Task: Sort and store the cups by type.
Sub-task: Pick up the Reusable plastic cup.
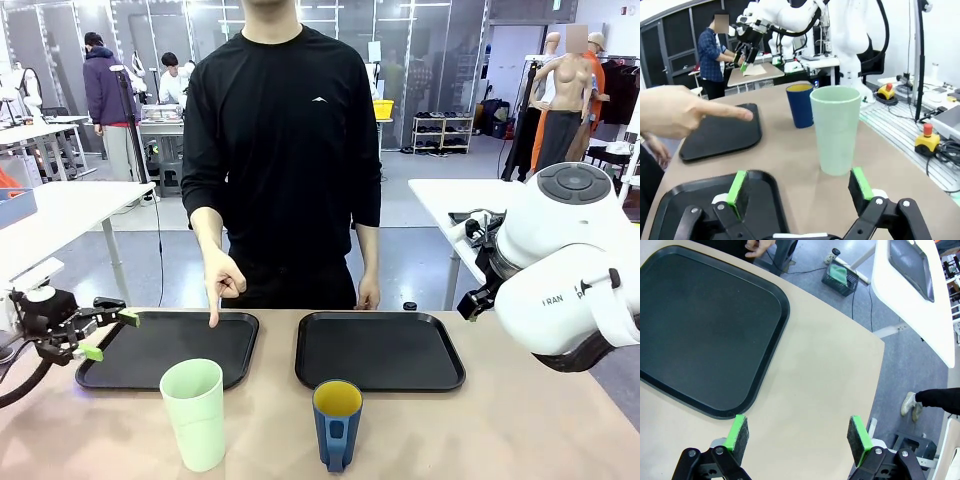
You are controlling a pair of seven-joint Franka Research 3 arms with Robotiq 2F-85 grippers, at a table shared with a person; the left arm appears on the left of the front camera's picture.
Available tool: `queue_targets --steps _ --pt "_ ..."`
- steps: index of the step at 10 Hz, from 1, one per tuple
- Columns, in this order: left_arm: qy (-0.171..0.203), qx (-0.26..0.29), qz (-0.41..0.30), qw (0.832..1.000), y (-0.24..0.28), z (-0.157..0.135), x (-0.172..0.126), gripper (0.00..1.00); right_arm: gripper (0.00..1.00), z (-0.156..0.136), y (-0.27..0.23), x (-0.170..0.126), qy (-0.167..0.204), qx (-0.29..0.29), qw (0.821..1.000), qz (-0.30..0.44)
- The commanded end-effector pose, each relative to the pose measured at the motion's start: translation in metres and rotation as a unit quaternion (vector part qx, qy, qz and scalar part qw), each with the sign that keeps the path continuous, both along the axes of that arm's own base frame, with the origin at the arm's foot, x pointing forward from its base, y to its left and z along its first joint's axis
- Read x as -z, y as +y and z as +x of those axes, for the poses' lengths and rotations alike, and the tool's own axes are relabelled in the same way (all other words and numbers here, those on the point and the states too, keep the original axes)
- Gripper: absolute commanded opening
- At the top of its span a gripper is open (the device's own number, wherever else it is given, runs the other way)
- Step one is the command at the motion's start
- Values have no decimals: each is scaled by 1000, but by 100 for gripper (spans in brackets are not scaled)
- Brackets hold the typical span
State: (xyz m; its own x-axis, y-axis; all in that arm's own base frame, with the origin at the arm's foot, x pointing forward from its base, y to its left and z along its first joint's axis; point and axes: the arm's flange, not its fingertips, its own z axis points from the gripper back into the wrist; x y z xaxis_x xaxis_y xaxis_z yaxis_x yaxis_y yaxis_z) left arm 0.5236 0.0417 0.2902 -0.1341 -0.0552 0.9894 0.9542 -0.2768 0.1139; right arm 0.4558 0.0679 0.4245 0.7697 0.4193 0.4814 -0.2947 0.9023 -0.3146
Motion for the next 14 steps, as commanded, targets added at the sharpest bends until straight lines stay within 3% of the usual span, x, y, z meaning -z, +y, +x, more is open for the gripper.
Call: queue_targets --steps 1,3,4,10,14 --pt "-18 -14 -14 1000 -7 -37 10 100 100 0 0 0 0 0 1000 -1" --pt "-20 -35 -30 999 -20 -36 10 100 100 0 0 0 0 0 1000 -1" --pt "4 -2 -9 1000 -15 -17 0 100 100 0 0 0 0 0 1000 -1" --pt "12 -15 -8 1000 -16 -19 1 100 100 0 0 0 0 0 1000 -1" --pt "24 0 -14 1000 -54 -39 34 100 100 0 0 0 0 0 1000 -1"
